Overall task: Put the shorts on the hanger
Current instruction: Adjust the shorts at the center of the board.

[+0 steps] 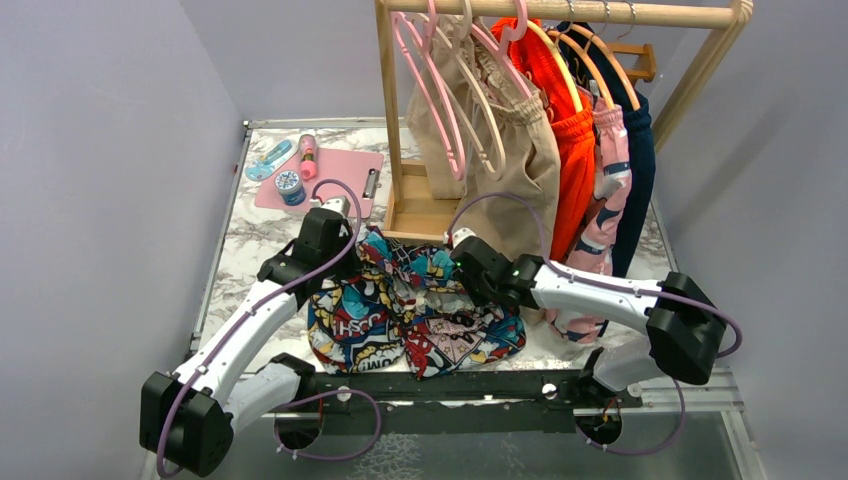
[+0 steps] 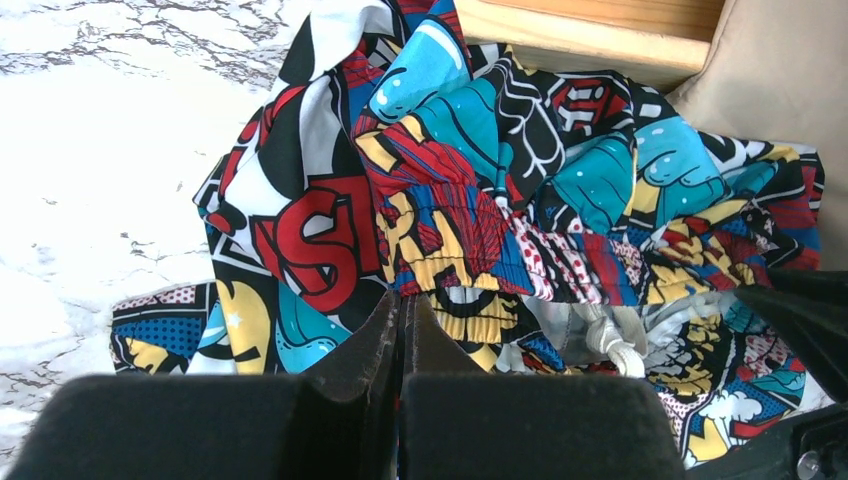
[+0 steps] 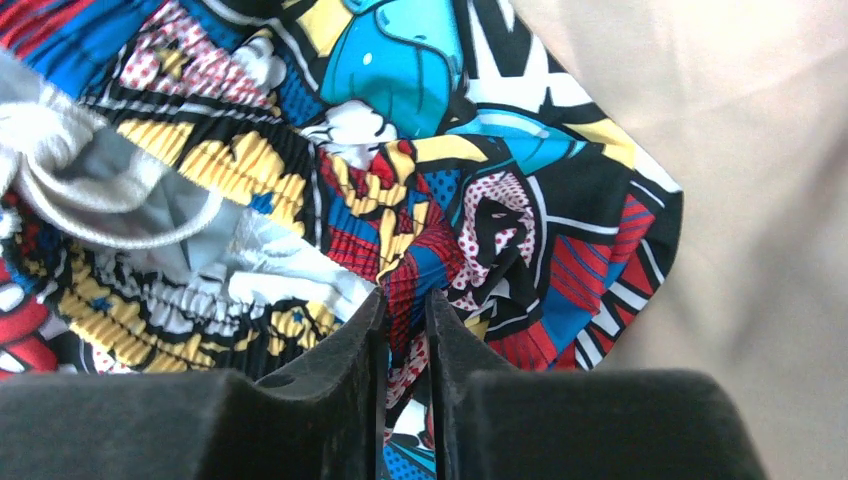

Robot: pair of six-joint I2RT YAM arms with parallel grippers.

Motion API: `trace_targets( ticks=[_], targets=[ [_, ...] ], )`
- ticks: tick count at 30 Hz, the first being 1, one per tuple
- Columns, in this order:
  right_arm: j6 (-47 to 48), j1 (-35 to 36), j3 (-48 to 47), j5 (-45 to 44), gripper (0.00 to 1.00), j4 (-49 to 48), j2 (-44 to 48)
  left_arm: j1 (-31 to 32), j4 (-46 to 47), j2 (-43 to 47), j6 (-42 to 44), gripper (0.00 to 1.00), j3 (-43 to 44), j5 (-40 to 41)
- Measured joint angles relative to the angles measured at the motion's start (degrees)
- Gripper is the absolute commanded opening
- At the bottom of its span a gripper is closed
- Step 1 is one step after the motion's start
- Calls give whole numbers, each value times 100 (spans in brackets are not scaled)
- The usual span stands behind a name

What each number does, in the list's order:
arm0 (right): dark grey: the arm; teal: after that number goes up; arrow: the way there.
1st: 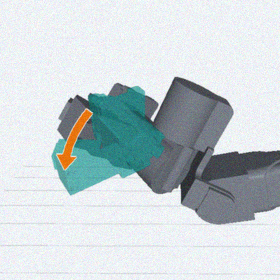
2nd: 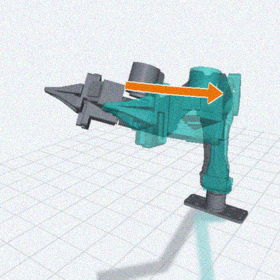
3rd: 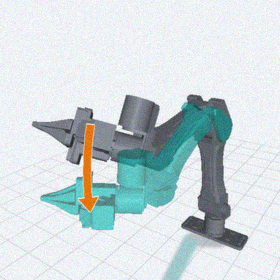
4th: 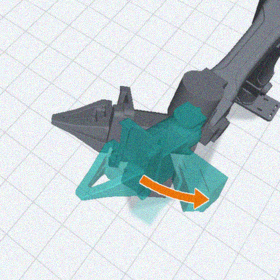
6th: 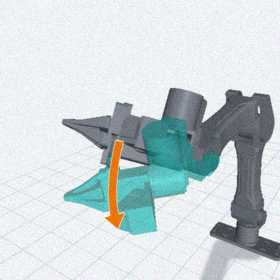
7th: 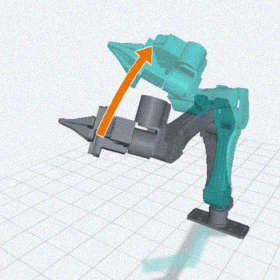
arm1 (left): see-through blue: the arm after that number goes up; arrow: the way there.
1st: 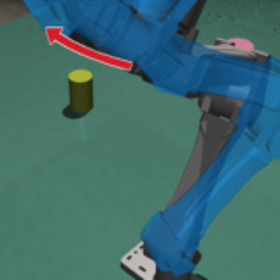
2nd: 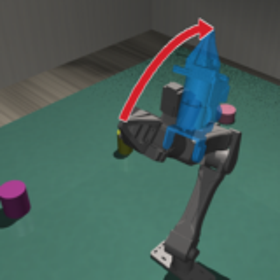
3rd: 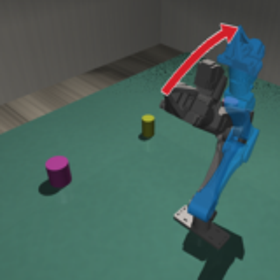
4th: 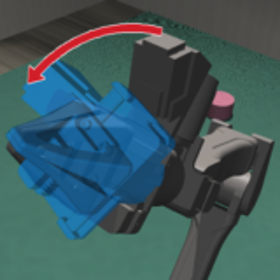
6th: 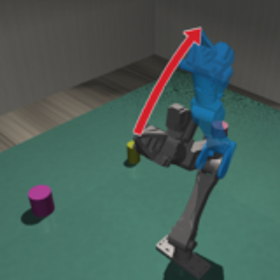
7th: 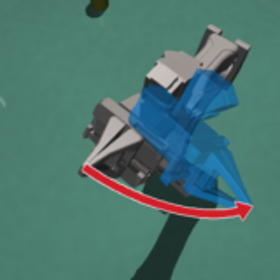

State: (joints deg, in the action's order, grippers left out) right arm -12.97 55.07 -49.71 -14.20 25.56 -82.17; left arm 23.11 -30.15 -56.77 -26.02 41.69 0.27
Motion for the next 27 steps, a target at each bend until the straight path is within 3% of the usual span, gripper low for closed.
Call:
trace_targets(
  ticks=[2,11,18,20,24,27],
  targets=[
    [-85,0,-35,-175,1,0,-2,0,0,0,15,0,0,-26],
    [-732,-9,-352,-1266,1,28,-79,0,7,-20,79,0,-2,-232],
    [-1207,-153,-466,-1613,1,149,-601,0,146,-286,87,0,-111,-330],
    [-1294,-157,-466,-1611,8,199,-693,0,179,-396,85,1,-177,-350],
    [-1303,-157,-463,-1471,34,267,-573,0,177,-450,101,15,-264,-356],
    [-1215,-157,-455,-1235,40,315,-254,2,179,-446,125,25,-267,-356]
  ],
)
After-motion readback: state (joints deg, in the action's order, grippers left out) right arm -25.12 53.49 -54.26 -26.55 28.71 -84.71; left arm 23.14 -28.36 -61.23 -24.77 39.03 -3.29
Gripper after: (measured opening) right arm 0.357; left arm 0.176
